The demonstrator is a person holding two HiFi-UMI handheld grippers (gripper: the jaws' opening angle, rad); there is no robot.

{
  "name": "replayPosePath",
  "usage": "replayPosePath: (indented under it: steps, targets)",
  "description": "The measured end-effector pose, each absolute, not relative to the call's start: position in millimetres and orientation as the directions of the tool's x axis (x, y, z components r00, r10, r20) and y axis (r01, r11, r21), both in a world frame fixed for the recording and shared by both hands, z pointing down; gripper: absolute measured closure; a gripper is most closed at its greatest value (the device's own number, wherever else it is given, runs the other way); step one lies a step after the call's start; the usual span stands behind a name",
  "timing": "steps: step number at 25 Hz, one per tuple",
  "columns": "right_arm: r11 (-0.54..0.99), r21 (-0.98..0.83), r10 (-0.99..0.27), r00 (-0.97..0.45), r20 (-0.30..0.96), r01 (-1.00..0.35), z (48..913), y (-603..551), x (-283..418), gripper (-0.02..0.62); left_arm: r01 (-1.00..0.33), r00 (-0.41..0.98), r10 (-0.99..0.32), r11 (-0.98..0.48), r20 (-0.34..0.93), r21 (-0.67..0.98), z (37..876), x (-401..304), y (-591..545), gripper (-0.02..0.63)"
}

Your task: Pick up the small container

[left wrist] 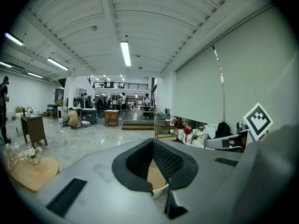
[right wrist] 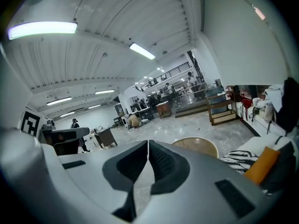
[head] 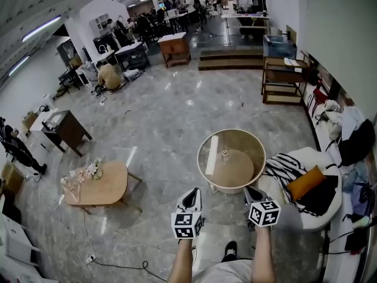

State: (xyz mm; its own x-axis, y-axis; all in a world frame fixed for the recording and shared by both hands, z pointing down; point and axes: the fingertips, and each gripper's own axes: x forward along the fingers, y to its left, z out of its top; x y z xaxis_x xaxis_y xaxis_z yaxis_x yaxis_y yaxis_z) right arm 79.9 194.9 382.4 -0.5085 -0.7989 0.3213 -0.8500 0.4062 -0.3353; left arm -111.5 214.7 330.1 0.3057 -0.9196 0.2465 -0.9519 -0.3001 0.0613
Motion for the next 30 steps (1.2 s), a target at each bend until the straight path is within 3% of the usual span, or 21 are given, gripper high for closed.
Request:
replayPosePath:
  steps: [4, 10, 30]
  targets:
    - [0.388, -0.339, -0.807, -0.494, 0.323, -0.857, 388, 174, 97, 0.526, -0.952, 0.302, -0.926, -0.304, 0.228, 0.028, 323, -100, 187, 0.600]
    - [0.227, -0.393, -0.873, -0.365, 0.323, -0.891, 401, 157, 142, 0.526, -0.955, 0.293, -0.926, -0.293, 0.240, 0.035, 328, -90, 162, 0.600]
    - [0.278, -0.304, -0.877, -0.369, 0.307, -0.911, 389, 122, 161, 0.526, -0.936, 0.351, -0.912, -0.339, 0.214, 0.094, 351, -73, 105, 0.600]
